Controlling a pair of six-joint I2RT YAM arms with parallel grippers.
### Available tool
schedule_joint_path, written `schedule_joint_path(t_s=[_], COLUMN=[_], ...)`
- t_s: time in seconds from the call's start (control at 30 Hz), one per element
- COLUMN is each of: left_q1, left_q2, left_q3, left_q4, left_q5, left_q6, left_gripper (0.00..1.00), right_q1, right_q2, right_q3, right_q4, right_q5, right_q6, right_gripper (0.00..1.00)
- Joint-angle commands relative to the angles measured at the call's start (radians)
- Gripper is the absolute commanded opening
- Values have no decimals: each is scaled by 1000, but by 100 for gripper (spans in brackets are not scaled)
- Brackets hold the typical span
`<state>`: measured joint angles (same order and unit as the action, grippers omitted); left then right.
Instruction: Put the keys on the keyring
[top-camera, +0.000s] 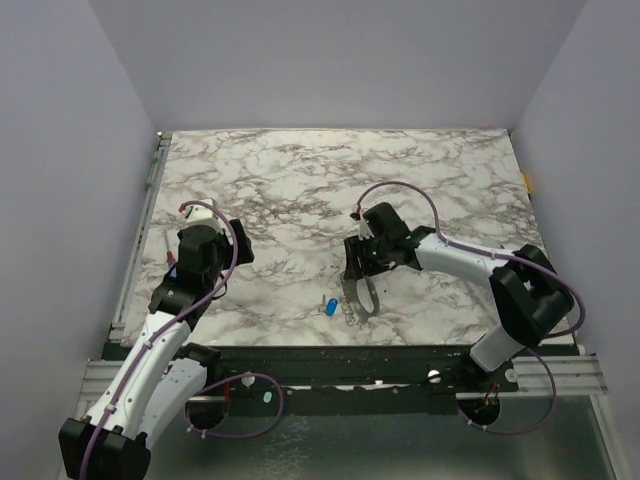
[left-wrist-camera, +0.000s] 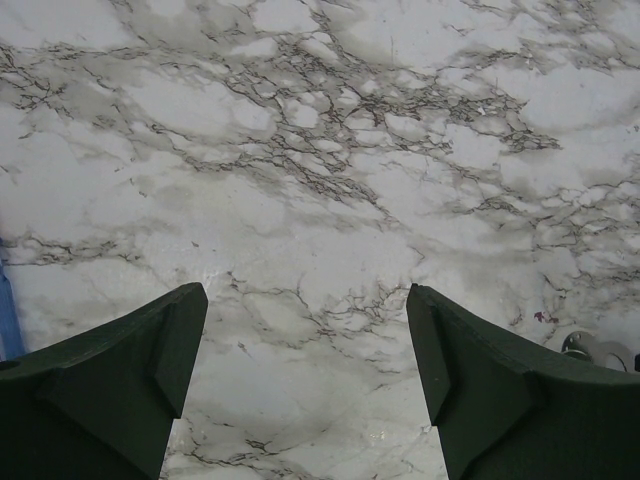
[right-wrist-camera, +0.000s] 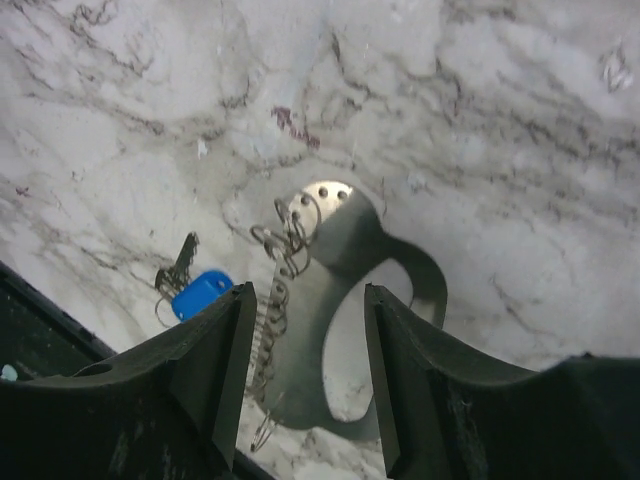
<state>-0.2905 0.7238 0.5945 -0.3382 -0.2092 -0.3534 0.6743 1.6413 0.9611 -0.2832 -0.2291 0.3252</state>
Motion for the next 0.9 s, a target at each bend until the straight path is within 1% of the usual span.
schedule_joint_path(t_s=[0.0,0.23,0.37,0.47,0.6,0.87], left_q1=[-5,-4,-4,-4,-5,-4], left_q2=[-9,-3,-7,-10,-9,-16], left_q3=[18,18,18,16,16,14], left_q4=[9,12,12,12,12,12], left_q5=[17,23,24,24,25,22], left_q6=[11,8,8,8,10,11], left_gripper=[88,88,88,88,88,88], right_q1=[21,135,156,160,181,233], right_q2=[-96,-199,-228,-234,-222,-204], right_q3=[-78,-128,-139,-139,-131,-127], right_q4=[-111,-249,-292,-308,-310,-317], right_q5=[-43,60,82,83,82,118], right_q6=[132,260,288,287,297,344], right_gripper=[55,55,52,49,48,44])
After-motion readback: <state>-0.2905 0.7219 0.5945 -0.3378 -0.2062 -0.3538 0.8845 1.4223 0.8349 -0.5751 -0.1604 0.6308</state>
